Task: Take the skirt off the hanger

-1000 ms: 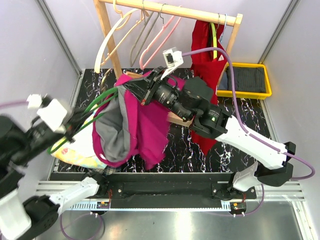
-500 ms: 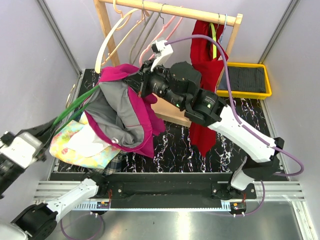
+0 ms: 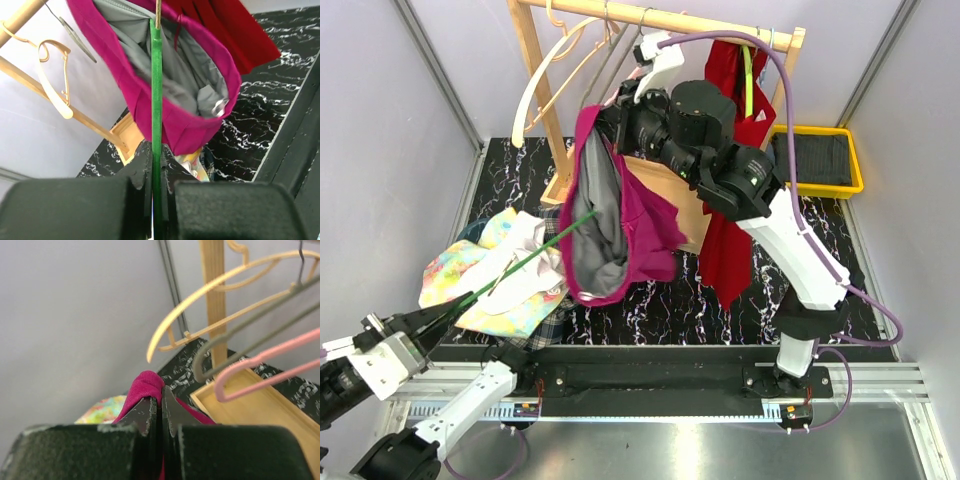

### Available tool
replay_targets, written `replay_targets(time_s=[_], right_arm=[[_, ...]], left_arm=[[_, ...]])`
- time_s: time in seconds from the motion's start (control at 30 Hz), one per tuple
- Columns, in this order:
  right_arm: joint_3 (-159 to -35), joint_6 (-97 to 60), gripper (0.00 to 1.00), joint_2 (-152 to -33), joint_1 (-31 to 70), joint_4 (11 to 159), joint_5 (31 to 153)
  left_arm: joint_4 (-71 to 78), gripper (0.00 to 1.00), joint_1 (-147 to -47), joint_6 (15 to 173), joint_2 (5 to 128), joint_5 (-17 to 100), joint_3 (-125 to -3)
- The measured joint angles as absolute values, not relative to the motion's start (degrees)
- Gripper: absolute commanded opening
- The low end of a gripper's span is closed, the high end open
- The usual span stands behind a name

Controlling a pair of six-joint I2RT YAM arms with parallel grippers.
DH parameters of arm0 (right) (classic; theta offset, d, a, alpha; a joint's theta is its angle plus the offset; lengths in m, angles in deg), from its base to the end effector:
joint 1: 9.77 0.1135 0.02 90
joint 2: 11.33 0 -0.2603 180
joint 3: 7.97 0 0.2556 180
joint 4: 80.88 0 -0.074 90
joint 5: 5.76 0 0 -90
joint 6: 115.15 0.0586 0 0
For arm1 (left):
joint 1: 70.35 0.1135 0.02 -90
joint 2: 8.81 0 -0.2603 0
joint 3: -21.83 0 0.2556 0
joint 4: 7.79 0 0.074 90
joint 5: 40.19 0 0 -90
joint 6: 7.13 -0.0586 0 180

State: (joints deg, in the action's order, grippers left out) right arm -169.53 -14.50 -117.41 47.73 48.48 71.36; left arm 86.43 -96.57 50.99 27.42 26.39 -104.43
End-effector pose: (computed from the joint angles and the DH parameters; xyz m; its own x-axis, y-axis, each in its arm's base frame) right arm 0.2085 0.3030 0.5853 -0.0853 0.2014 -0.9758 -0.6991 0.6857 0.2026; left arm -0.0665 0.0068 0.5136 0.3463 0.3697 -0.8622 0.6809 0.5333 0.5021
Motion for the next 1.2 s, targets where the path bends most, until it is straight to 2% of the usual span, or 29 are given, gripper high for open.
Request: replay_targets(time_s=[0.23,0.3,0.4,0.5,0.6,0.67,0.73,0.87,1.03,1.2], right_arm=[[-155.52,-14.21,0.00,-115.47,46.20,48.35,71.47],[-151.83,-14.13,0.00,-115.47,46.20,48.15,71.84],[-148.66,-13.99,0.00,-115.62,46.33,46.80,72.87],[-155.50,-14.72,0.00,-118.39,47.83,43.52,73.43],[-175.15,-16.57,0.00,-126.66,51.83,41.51,74.29],[-184.61,-16.99,0.00,-130.28,54.96,43.80,76.12],[-183.32,-16.36,0.00,-128.75,57.43,49.70,79.23],[-171.21,-15.24,0.00,-122.92,59.22,66.05,85.50],[-185.33,-14.93,0.00,-134.13,59.64,78.29,89.50],[-180.55,-18.28,0.03,-137.83,59.75,89.33,89.21]], left_arm=[[85.77,0.00,-96.59,53.99,28.90,25.54,-111.45],[80.64,0.00,-96.72,54.71,28.51,27.70,-111.71],[62.87,0.00,-97.00,55.89,23.66,37.34,-102.62],[46.06,0.00,-97.94,55.50,19.37,53.08,-93.35],[33.30,0.00,-99.04,54.27,19.53,66.00,-91.27],[28.84,0.00,-99.39,53.68,19.35,70.50,-90.71],[25.91,0.00,-99.54,52.66,19.16,73.52,-90.60],[23.63,0.00,-100.32,50.84,18.59,76.38,-90.88],[24.16,0.00,-100.72,50.25,17.43,76.77,-91.51],[25.82,0.00,-100.37,50.38,16.27,76.07,-91.71]])
